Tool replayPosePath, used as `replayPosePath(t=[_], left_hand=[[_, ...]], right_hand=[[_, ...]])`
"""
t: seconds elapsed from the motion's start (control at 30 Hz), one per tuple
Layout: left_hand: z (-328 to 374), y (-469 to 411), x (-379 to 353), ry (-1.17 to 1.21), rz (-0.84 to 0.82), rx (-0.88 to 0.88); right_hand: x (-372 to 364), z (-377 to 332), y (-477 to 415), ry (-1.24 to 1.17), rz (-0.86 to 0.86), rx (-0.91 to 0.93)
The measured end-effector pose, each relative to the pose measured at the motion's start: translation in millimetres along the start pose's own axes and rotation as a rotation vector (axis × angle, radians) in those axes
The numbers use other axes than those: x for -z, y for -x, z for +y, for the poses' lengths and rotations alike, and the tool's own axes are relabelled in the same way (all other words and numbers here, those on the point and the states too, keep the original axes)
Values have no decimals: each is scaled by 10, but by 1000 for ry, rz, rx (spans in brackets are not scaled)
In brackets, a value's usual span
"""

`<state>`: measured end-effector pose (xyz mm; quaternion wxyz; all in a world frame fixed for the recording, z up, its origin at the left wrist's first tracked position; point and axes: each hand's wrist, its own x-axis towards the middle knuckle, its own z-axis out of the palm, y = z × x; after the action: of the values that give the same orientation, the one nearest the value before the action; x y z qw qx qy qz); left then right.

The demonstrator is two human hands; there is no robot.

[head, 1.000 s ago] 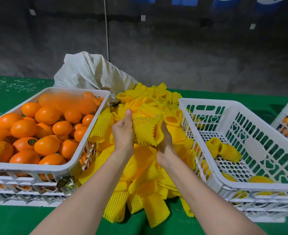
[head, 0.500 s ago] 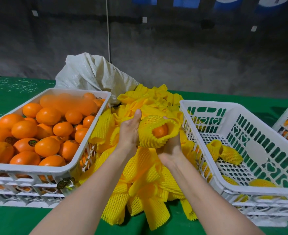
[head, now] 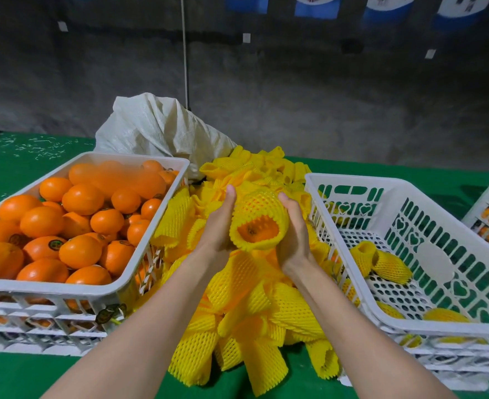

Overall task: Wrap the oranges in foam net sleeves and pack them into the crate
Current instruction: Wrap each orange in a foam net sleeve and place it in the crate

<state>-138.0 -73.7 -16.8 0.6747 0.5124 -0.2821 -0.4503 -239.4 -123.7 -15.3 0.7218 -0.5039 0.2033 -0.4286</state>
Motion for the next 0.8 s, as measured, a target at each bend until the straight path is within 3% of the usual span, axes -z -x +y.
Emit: replayPosePath(t=[0.07,0.13,0.27,0.37,0.5,0.67,0.8], left_hand=[[58,21,12,132,-152,238],[95,31,-23,217,-224,348],[67,-17,-61,256,-249,259],[1,-9,-53,154,-303,194],[-22,10,-5,21,-363,234],[28,2,8,-15,-401,278],[11,8,-74,112,-321,283]], right_hand=[[68,-38,-20,183,-38,100],[117,-51,-25,314,-29,203],[140,-92,-33,401,41,318],[147,-88,-50,604,113,393],[162,-131,-78,739,120,414],[155,-138,-94,621,32,343],[159,-87,-90,632,116,381]])
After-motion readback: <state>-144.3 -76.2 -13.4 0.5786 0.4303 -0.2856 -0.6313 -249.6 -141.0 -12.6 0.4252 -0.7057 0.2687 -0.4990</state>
